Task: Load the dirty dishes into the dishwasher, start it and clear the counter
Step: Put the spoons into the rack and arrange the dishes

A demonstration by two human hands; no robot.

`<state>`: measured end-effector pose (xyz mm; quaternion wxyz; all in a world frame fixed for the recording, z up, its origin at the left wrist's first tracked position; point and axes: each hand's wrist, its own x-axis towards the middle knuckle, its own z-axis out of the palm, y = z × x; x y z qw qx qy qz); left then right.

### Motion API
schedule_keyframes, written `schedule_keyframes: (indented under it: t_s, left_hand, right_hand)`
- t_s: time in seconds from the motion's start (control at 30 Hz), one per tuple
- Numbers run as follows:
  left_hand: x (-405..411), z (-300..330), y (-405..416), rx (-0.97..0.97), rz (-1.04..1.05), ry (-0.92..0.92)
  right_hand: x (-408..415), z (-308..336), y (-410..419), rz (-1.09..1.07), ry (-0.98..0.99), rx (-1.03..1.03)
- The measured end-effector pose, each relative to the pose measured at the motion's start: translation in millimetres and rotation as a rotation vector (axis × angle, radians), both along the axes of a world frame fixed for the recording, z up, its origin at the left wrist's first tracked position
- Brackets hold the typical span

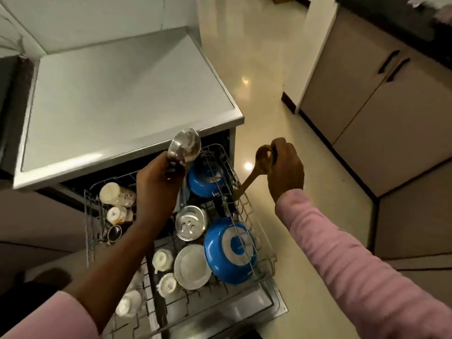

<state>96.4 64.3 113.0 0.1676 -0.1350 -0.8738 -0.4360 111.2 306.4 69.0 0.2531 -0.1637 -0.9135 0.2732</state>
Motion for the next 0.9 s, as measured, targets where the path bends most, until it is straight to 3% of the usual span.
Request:
schedule_keyframes:
  t_s: [0.17, 0.4, 0.7, 0.8, 0.9]
  left_hand:
    - [-3.4, -11.3, 6.9, 0.045, 0.033, -0.116]
    - [-10.0, -26.9, 6.7, -0.028, 0.093, -0.115]
    - [-22.7, -40.7, 0.2, -0.039, 0.094, -0.138]
    - [-25.2, -49.6, -2.9, -0.033, 0.111, -0.155]
    - [-25.7, -57.0, -4.0, -0.048, 0.112, -0.159]
  right_hand:
    - [-18.6, -17.8, 7.0, 0.028, -0.008, -0.051]
    - [-39.2, -31.4, 9.7, 0.074, -0.003, -0.063]
    - [-37.5, -81.5, -14.8, 0.232, -0.223, -0.187]
    - [-43.4, -82.6, -21.4, 0.33, -0.228, -0.115]
    - [-37.2, -107.3, -27.3, 0.472, -0.426, -0.012]
